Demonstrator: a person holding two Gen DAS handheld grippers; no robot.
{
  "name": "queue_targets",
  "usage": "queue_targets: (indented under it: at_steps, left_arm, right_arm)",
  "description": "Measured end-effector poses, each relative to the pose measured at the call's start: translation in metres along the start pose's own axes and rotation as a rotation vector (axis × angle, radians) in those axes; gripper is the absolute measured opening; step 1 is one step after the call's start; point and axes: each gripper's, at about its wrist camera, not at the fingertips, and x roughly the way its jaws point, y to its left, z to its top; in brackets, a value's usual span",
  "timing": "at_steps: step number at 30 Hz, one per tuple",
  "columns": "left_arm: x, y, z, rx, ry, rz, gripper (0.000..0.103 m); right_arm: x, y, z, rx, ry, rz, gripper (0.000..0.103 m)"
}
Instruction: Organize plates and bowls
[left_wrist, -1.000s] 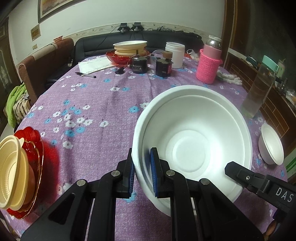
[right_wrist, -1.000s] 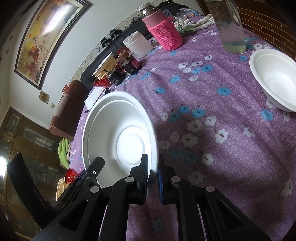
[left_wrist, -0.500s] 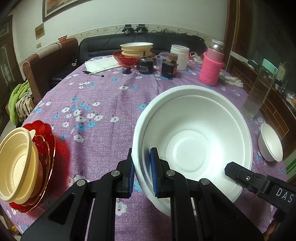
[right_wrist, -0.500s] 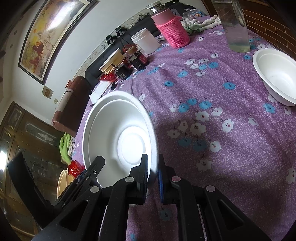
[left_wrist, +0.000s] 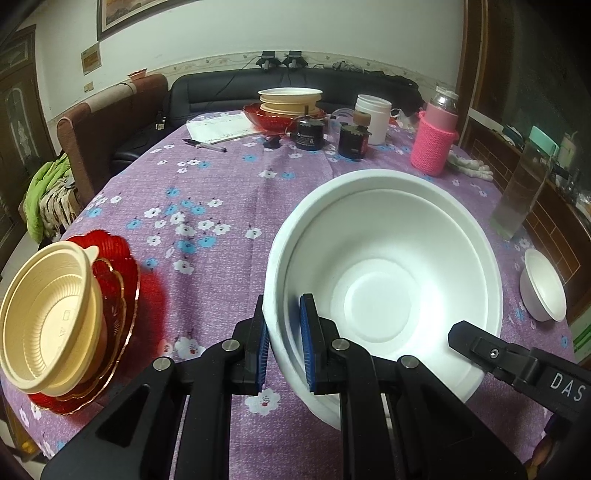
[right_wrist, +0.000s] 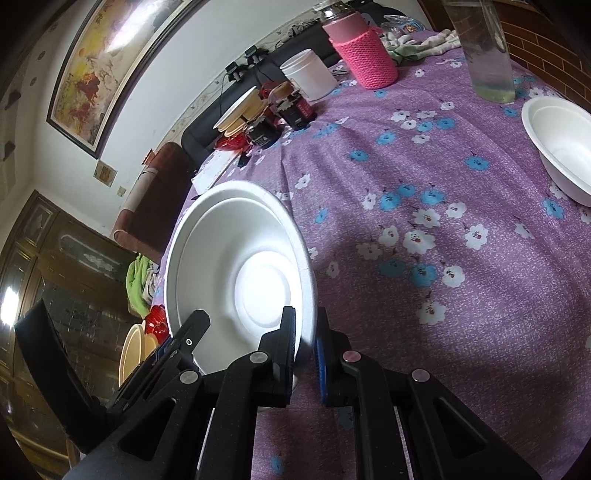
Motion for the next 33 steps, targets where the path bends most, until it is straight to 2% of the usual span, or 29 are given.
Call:
queue_targets:
  at_steps: [17, 33]
  left_arm:
    - [-0.02, 0.046, -0.004, -0.083, -0.024, 0.062, 0.013]
    - [-0.044, 0.118, -0.01, -0.222, -0.062, 0.129, 0.013]
  right_arm:
    - [0.01, 0.047, -0.015, -0.096, 0.029, 0.051, 0.009]
    - [0.025, 0.122, -0.035, -0.238, 0.076, 0.121, 0.009]
